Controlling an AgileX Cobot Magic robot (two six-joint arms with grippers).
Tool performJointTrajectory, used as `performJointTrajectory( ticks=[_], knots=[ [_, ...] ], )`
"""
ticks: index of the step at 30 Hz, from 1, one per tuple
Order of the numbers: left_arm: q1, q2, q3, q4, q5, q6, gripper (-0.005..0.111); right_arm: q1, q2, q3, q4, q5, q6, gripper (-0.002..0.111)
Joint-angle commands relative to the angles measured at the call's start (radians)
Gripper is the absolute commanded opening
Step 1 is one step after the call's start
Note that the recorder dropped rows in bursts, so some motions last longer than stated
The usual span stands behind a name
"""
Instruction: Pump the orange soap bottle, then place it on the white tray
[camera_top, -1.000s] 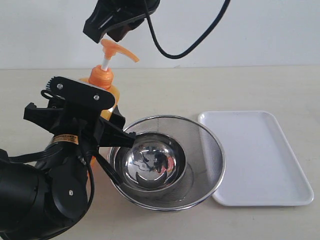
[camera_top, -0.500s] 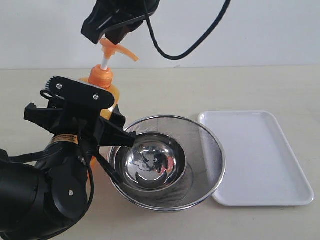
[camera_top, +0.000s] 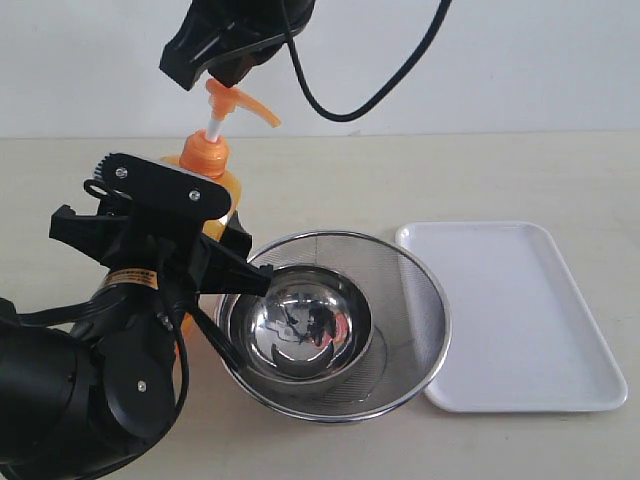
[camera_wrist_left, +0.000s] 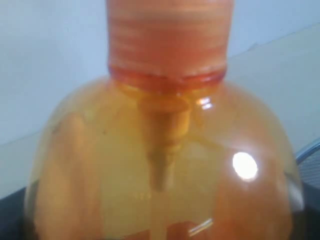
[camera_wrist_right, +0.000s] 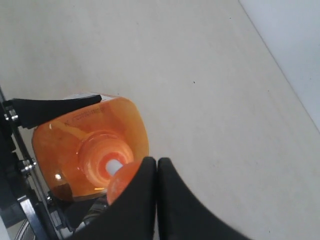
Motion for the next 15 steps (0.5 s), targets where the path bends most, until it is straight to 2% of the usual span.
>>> performJointTrajectory(
  ticks=[1, 15],
  knots=[
    [-0.006, -0.005, -0.007, 0.025, -0.011, -0.013, 0.005, -0.002, 0.018, 0.004, 0.017, 0.043, -0.006, 0.000],
    [-0.006, -0.005, -0.007, 0.025, -0.011, -0.013, 0.005, -0.002, 0.018, 0.004, 0.032, 0.060, -0.006, 0.000]
  ],
)
